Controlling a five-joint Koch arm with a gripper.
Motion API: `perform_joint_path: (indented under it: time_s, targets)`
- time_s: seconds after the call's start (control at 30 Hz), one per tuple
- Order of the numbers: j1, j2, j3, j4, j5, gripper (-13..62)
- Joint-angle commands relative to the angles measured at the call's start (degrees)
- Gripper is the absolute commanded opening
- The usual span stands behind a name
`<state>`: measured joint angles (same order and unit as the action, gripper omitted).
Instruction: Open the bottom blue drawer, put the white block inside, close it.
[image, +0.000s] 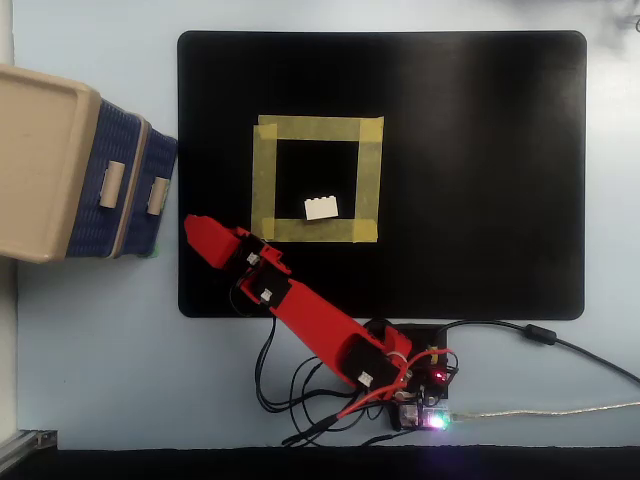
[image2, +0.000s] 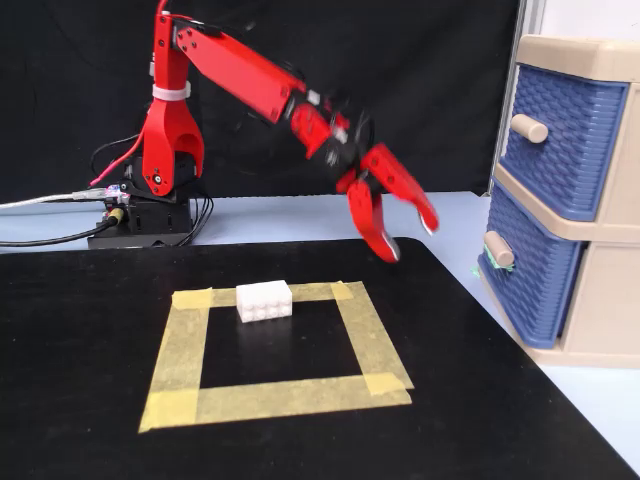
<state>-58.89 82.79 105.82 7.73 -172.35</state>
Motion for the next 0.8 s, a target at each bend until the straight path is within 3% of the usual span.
perform_joint_path:
  time_s: [0.0,0.23,0.63,0.77]
  targets:
    - [-0.4,-1.7,1.0,-24.4,-1.1,33.7]
    - [-0.3,-22.1,0.4,-65.2,-1.0,33.7]
    - [-0.4,-33.6,-15.5,-63.1,-0.4,33.2]
    - [-0.9,-33.2,-15.2,-55.8,0.0,27.7]
